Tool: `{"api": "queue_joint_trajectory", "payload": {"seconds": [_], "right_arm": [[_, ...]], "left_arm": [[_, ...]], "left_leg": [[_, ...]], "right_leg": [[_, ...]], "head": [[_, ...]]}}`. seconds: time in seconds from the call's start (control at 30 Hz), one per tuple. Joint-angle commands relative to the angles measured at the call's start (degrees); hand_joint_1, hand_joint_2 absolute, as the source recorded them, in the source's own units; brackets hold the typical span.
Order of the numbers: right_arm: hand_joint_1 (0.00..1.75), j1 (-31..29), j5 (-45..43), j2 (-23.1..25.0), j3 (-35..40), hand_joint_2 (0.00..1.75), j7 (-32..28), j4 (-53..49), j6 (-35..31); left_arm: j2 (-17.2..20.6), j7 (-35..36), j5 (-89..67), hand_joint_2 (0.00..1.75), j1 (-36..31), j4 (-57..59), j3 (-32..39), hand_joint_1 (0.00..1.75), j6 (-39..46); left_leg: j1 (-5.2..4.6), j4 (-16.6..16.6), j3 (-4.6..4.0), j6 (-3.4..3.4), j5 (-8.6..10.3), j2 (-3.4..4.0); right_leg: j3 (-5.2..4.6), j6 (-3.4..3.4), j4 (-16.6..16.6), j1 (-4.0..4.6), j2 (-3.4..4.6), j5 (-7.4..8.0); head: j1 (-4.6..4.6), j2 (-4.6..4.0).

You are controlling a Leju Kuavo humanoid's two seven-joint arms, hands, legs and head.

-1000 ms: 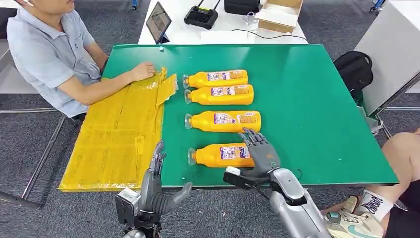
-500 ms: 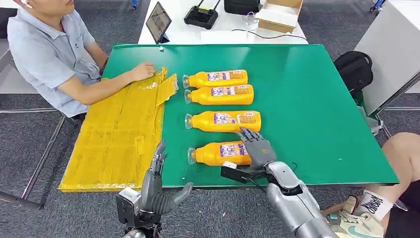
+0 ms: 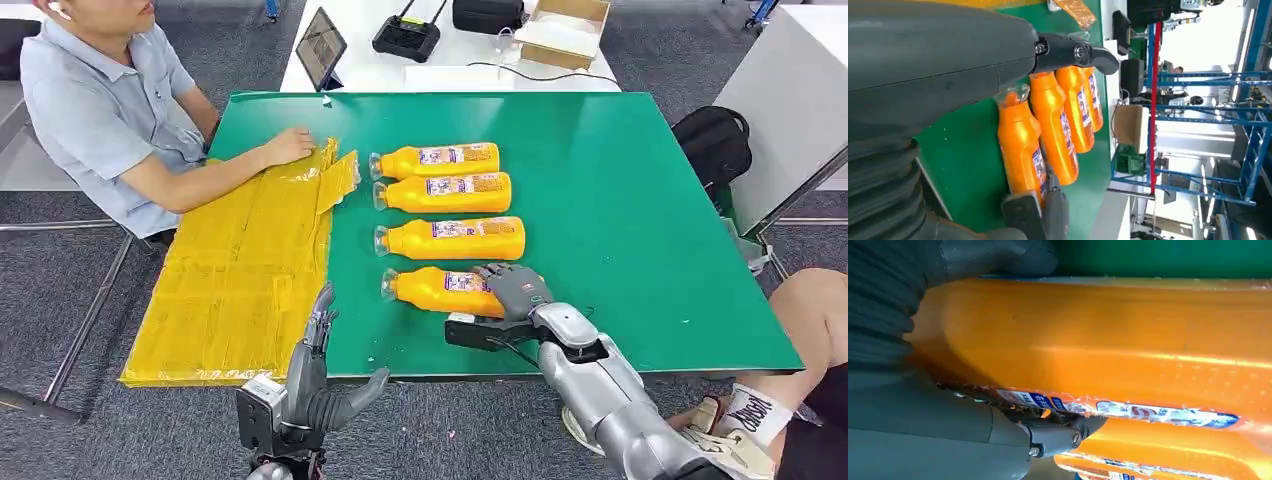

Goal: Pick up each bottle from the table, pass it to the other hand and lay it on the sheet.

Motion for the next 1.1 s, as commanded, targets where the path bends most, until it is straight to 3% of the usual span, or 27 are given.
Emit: {"api": "queue_joint_trajectory", "payload": {"seconds": [0.03,0.23,0.33,0.43,0.53,0.67,0.97,1.03,1.1], "right_arm": [[1.75,1.41,-0.86,-1.11,4.32,1.75,-0.74,6.98,-0.78],[1.75,2.29,-1.76,-0.76,4.23,1.75,-1.24,7.35,-0.96],[1.75,5.52,-8.13,0.77,0.68,1.75,-6.76,4.04,-3.62],[1.75,6.81,-8.25,0.98,0.99,1.75,-6.26,2.05,-3.55],[1.75,12.94,-14.22,2.90,-3.99,1.75,-12.76,-9.28,-10.65],[1.75,21.70,-20.29,6.62,-8.95,1.75,-16.52,-29.25,-18.11],[1.75,21.67,-20.39,6.33,-9.01,1.75,-15.59,-30.34,-17.48],[1.75,21.80,-24.55,8.79,-11.82,1.75,-20.80,-31.93,-23.90],[1.75,21.42,-25.90,9.72,-11.92,1.75,-21.32,-33.78,-25.60]], "left_arm": [[1.32,0.55,-0.24,1.75,-1.44,2.67,0.46,0.00,0.55],[1.31,0.55,-0.26,1.75,-1.55,2.26,0.68,0.00,0.61],[1.13,0.43,0.01,1.75,-1.14,1.62,1.02,0.00,0.98],[1.32,0.42,0.11,1.75,-0.89,1.34,0.93,0.00,1.13],[0.80,0.66,3.64,1.75,0.06,0.35,2.12,0.00,2.12],[-0.06,3.25,12.83,1.75,0.70,0.41,3.71,0.00,4.14],[0.32,3.21,13.59,1.75,0.12,0.93,3.16,0.00,4.43],[0.22,5.94,19.39,1.75,-0.34,1.75,3.29,0.00,3.69],[0.50,6.67,21.03,1.75,-1.17,2.72,2.56,0.00,3.46]], "left_leg": [[0.09,-0.13,0.26,0.03,0.01,-0.13],[0.10,-0.13,0.36,0.02,0.00,-0.14],[0.11,-0.12,0.40,0.02,-0.01,-0.14],[0.09,-0.09,0.44,0.01,-0.03,-0.09],[0.12,-0.10,0.54,-0.03,-0.10,0.00],[0.17,-0.11,0.72,-0.05,-0.22,0.03],[0.11,0.02,0.13,0.09,-0.23,0.00],[0.07,0.00,0.09,0.09,-0.22,0.10],[0.08,0.00,0.00,0.05,-0.23,0.19]], "right_leg": [[0.35,-0.20,-0.20,0.13,-0.21,-0.01],[0.44,-0.19,-0.20,0.14,-0.22,-0.03],[0.48,-0.19,-0.20,0.15,-0.22,-0.03],[0.50,-0.17,-0.15,0.13,-0.15,-0.04],[0.57,-0.19,-0.17,0.15,-0.05,-0.03],[0.66,-0.32,-0.17,0.22,-0.10,-0.08],[0.22,-0.22,-0.03,0.16,-0.09,-0.17],[0.17,-0.22,-0.01,0.07,0.01,-0.14],[0.06,-0.25,-0.01,0.07,0.10,-0.11]], "head": [[0.00,0.00],[0.00,0.00],[0.00,0.00],[0.00,0.00],[0.00,0.00],[0.02,0.00],[-0.02,0.00],[-0.02,0.00],[-0.02,0.00]]}}
